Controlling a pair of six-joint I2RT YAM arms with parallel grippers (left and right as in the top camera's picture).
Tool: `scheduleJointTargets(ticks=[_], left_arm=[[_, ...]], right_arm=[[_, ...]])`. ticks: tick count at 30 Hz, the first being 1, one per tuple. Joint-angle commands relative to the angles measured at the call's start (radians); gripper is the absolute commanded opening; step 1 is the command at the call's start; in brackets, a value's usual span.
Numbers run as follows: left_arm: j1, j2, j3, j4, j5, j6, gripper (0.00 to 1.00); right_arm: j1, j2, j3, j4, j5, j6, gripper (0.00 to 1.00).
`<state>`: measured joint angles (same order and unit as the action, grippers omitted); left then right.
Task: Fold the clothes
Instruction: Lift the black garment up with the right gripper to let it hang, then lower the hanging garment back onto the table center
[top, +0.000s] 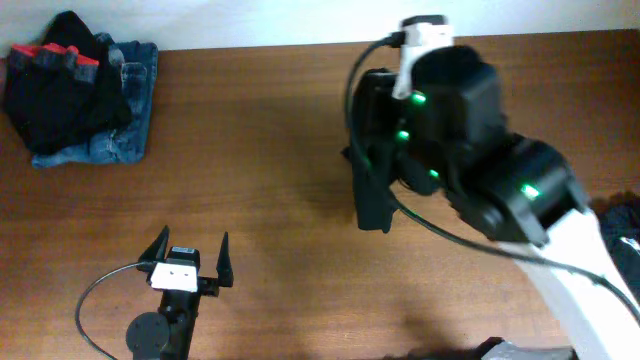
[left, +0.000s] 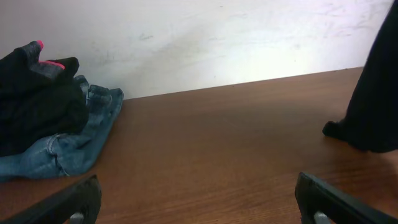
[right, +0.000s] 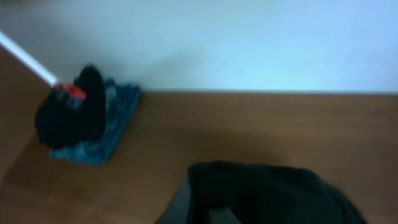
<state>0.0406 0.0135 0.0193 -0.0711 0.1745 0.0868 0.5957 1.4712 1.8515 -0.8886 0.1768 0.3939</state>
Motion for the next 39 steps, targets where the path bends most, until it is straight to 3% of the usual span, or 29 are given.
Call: scheduleJointTargets(ticks=[1, 6, 8, 12, 21, 27, 34, 39], left_arm=[[0.003, -0.006, -0.006, 0.002, -0.006, 0.013, 0.99], [0.003, -0.006, -0.006, 0.002, -0.006, 0.013, 0.99], [0.003, -0.006, -0.006, 0.002, -0.006, 0.013, 0.99], [0.003, -0.006, -0.006, 0.002, -0.006, 0.013, 0.99], [0.003, -0.006, -0.006, 0.002, -0.006, 0.013, 0.99], [0.003, -0.006, -0.006, 0.002, -0.006, 0.013, 0.99], [0.003, -0.006, -0.006, 0.002, -0.006, 0.013, 0.99], [0.003, -0.007, -0.006, -0.002, -0.095, 0.043, 0.99]], right_arm=[[0.009, 0.072, 0.027, 0.014, -0.087, 0.034, 0.05], [0.009, 0.147, 0.027, 0.009, -0.098, 0.034, 0.17], [0.009, 0.157, 0.027, 0.008, -0.098, 0.033, 0.34], [0.004, 0.156, 0.027, -0.009, -0.038, 0.028, 0.54], [-0.027, 0.155, 0.024, -0.207, 0.064, 0.030, 0.82], [-0.036, 0.155, -0.002, -0.311, 0.063, -0.022, 0.93], [-0.035, 0.187, -0.087, -0.305, 0.060, -0.080, 0.94], [-0.033, 0.261, -0.149, -0.291, -0.014, -0.149, 0.94]])
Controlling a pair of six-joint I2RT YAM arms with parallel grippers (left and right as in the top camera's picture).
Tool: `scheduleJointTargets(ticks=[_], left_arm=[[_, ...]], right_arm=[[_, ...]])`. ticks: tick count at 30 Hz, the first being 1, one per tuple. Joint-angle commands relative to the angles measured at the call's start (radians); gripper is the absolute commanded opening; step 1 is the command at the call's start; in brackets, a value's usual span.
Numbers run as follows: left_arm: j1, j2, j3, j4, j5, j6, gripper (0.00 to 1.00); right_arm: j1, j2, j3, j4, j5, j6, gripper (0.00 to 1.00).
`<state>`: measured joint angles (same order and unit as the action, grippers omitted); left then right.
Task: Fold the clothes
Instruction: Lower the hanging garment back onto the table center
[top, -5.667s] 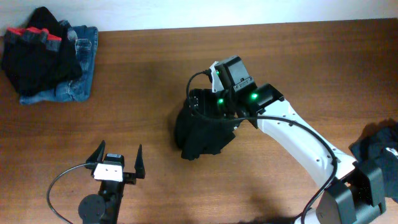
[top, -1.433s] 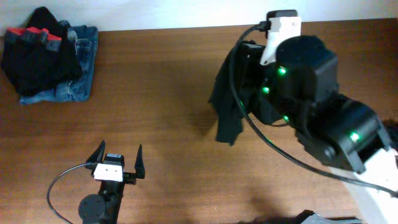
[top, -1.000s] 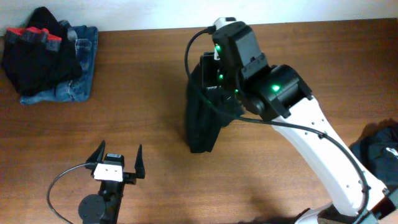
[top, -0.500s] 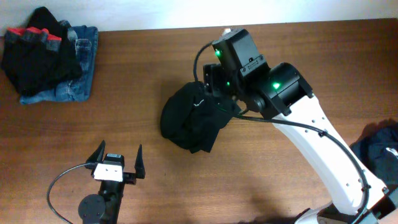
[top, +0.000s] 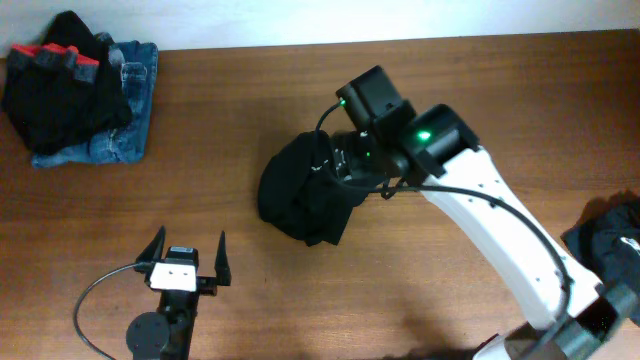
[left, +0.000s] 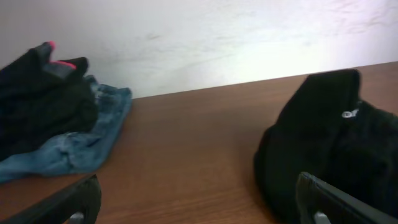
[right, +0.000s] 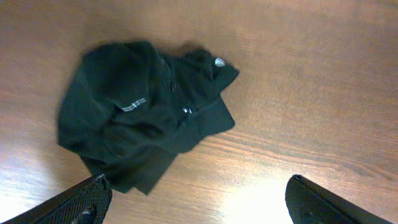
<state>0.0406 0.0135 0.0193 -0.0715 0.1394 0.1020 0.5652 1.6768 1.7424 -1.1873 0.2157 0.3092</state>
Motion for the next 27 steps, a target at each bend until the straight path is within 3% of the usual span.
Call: scheduleJointTargets(ticks=[1, 12, 27], left_arm=[[0.003, -0.007, -0.006, -0.003, -0.059, 0.028, 0.99], [0.003, -0.006, -0.006, -0.009, -0.058, 0.027, 0.99], [0.003, -0.006, -0.006, -0.009, -0.058, 0.027, 0.99]], right_arm=[[-0.003, 0.076, -0.048, 0.010, -0.087, -0.078, 0.94], [0.042, 0.243, -0.051, 0.005, -0.175, -0.150, 0.93], [0.161, 0.285, -0.071, 0.032, -0.174, -0.164, 0.97]])
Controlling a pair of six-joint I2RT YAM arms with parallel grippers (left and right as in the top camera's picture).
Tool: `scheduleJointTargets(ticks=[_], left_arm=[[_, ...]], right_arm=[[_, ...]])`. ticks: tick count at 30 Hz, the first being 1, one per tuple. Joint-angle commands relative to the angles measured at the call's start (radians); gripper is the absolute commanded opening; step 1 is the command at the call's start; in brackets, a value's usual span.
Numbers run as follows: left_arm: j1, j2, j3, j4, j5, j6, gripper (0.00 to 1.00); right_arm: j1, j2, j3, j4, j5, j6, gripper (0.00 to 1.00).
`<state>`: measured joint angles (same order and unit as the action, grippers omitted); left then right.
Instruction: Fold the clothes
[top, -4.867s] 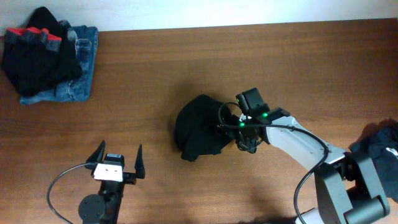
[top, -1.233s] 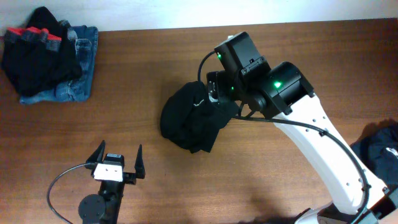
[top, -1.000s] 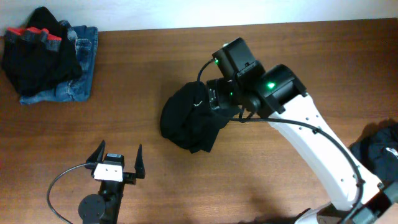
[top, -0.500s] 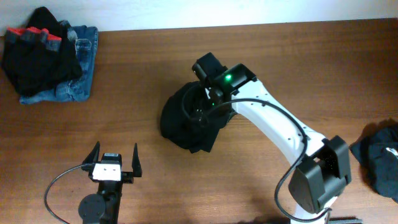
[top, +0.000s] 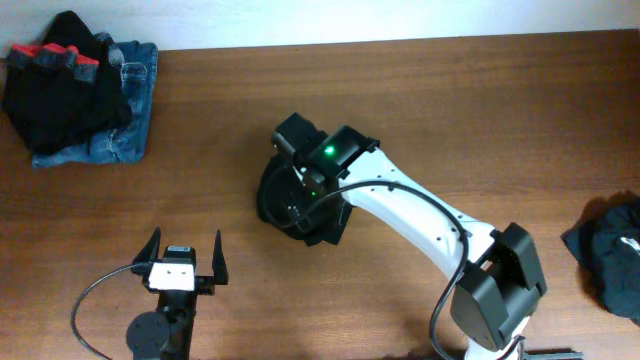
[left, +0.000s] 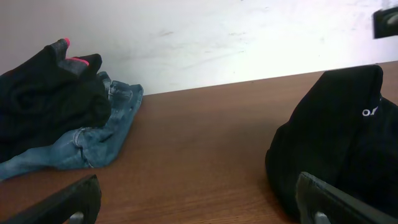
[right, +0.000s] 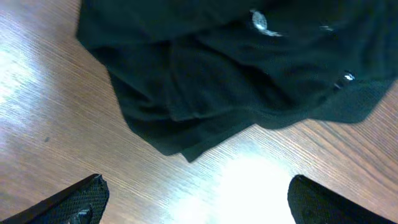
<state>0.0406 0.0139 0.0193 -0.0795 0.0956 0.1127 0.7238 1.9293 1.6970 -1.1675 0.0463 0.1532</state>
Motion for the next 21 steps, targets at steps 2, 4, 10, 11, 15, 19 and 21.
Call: scheduleJointTargets(ticks=[2, 4, 10, 11, 15, 19, 21], left_arm=[[0.003, -0.007, -0.006, -0.001, -0.014, 0.017, 0.99], [0.003, -0.007, -0.006, -0.001, -0.014, 0.017, 0.99], [0.003, -0.007, -0.006, -0.001, -0.014, 0.017, 0.99], [0.003, -0.007, -0.006, -0.001, -0.014, 0.017, 0.99], [0.003, -0.007, -0.006, -0.001, -0.014, 0.017, 0.99], [0.003, -0.007, -0.006, -0.001, -0.014, 0.017, 0.99], [0.003, -0.007, -0.006, -0.001, -0.014, 0.017, 0.99]], right_arm=[[0.001, 0.054, -0.031, 0.024, -0.001, -0.007, 0.97], [0.002, 0.072, -0.032, 0.029, 0.014, -0.008, 0.97], [0.003, 0.100, -0.032, 0.043, 0.112, -0.008, 0.96], [0.003, 0.104, -0.032, 0.049, 0.126, -0.016, 0.96], [0.003, 0.121, -0.032, 0.076, 0.140, -0.045, 0.96], [0.003, 0.139, -0.032, 0.099, 0.168, -0.045, 0.93], [0.003, 0.144, -0.033, 0.103, 0.201, -0.045, 0.89]])
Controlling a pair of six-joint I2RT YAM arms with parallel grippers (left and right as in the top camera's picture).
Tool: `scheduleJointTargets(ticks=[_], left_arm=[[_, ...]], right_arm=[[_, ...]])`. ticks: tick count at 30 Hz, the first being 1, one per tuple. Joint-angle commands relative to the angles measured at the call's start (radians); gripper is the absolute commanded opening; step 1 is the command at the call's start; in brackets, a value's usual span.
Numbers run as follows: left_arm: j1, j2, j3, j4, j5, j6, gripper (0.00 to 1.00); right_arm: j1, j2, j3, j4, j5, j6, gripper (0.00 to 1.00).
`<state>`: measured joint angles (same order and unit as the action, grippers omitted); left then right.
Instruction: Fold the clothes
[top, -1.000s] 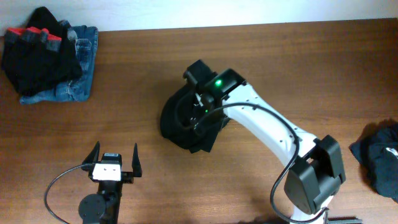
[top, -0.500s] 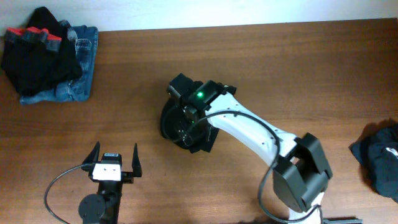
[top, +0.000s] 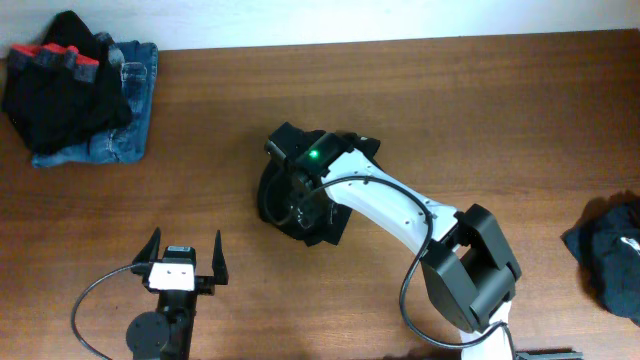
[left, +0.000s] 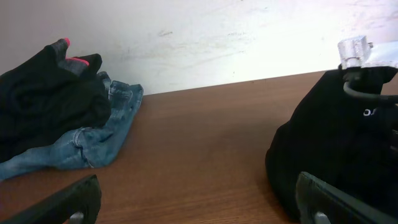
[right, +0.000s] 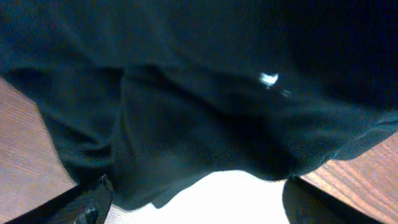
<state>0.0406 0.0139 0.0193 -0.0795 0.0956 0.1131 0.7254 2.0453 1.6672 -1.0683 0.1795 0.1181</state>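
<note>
A black garment (top: 300, 205) lies crumpled in a heap at the table's middle. In the right wrist view the garment (right: 205, 93) fills nearly the whole frame. My right gripper (right: 198, 200) is open, close over the heap's near edge, with a finger on each side. Far down at the front left of the table my left gripper (top: 188, 262) is open and holds nothing. The left wrist view shows the black heap (left: 339, 143) ahead to its right, with the right arm's wrist (left: 364, 53) above it.
At the table's back left corner a black garment with red trim lies on folded jeans (top: 80, 90); they also show as jeans (left: 93, 134) in the left wrist view. Another dark garment (top: 612, 255) lies at the table's right edge. A pale wall runs behind the table.
My right gripper has come down closer onto the black heap; the cloth now fills its view where bare wood showed around it before. The left gripper has not moved.
My right gripper first held the black garment hanging high over the table's middle right. Then the garment lay heaped at the centre with the gripper open above it. The gripper then stood lower over the heap's edge, and now it is right on the cloth.
</note>
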Motion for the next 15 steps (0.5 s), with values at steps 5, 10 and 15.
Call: scheduleJointTargets(ticks=[5, 10, 15], left_arm=[[0.003, -0.007, -0.006, -0.001, -0.014, 0.016, 0.99], [0.003, -0.007, -0.006, -0.001, -0.014, 0.016, 0.99], [0.003, -0.007, -0.006, 0.000, -0.014, 0.016, 0.99]], right_arm=[[0.000, 0.028, -0.003, 0.003, 0.146, -0.009, 0.48], [0.000, 0.028, -0.003, 0.003, 0.151, -0.005, 0.17], [-0.001, 0.027, -0.003, 0.003, 0.202, 0.057, 0.04]])
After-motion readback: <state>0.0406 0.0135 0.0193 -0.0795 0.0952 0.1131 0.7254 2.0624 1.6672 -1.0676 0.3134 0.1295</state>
